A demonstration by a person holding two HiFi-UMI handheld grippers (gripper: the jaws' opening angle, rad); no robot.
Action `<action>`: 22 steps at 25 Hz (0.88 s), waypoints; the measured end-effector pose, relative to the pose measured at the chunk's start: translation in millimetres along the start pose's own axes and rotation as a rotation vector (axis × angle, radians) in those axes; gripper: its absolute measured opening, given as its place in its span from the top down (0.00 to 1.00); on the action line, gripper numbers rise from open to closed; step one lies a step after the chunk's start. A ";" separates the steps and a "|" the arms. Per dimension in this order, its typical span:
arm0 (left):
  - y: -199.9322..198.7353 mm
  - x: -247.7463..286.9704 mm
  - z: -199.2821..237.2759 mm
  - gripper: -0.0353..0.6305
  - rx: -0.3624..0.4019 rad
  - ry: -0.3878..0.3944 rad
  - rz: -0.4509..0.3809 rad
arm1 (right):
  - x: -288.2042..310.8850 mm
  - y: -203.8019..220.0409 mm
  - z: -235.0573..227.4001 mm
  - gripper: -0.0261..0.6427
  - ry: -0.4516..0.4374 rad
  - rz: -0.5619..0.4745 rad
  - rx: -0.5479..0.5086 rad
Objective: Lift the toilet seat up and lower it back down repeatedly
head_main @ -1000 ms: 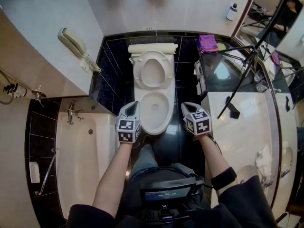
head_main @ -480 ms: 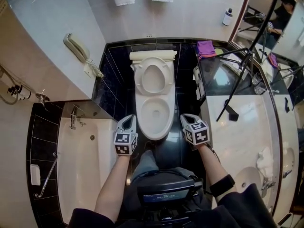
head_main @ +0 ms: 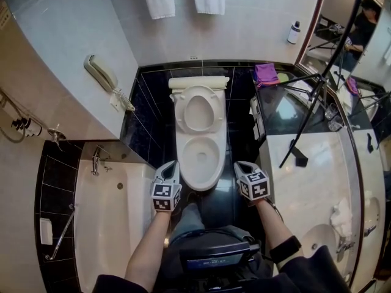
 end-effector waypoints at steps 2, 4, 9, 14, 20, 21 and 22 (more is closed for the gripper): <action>0.4 5.6 1.5 0.96 0.001 0.000 0.005 | 4.8 -2.6 -2.0 0.94 0.002 0.001 -0.003; 1.3 11.2 4.1 0.96 0.001 0.001 0.015 | 10.2 -5.8 -4.9 0.94 0.011 0.003 -0.006; 0.9 30.3 13.8 0.96 0.005 0.010 0.033 | 30.6 -18.9 -16.2 0.94 0.036 0.009 -0.019; 1.7 61.8 23.6 0.96 0.012 0.030 0.055 | 63.9 -34.8 -26.5 0.91 0.061 0.035 -0.111; 0.7 110.9 32.5 0.96 0.006 0.074 0.078 | 113.0 -72.5 -34.4 0.74 0.057 0.080 -0.223; -0.4 119.3 33.1 0.96 0.003 0.086 0.082 | 123.4 -78.6 -37.0 0.74 0.055 0.089 -0.253; -1.3 128.3 33.8 0.96 0.001 0.100 0.089 | 135.0 -84.7 -40.2 0.73 0.053 0.096 -0.285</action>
Point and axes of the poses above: the fingertips, and each gripper's own axes: x forward along the fingers, z to its left, y out of its underside, the point moved 6 cm from there along -x, backward along the fingers, and after that the axes turned 3 degrees about -y, right-handed, at the moved point
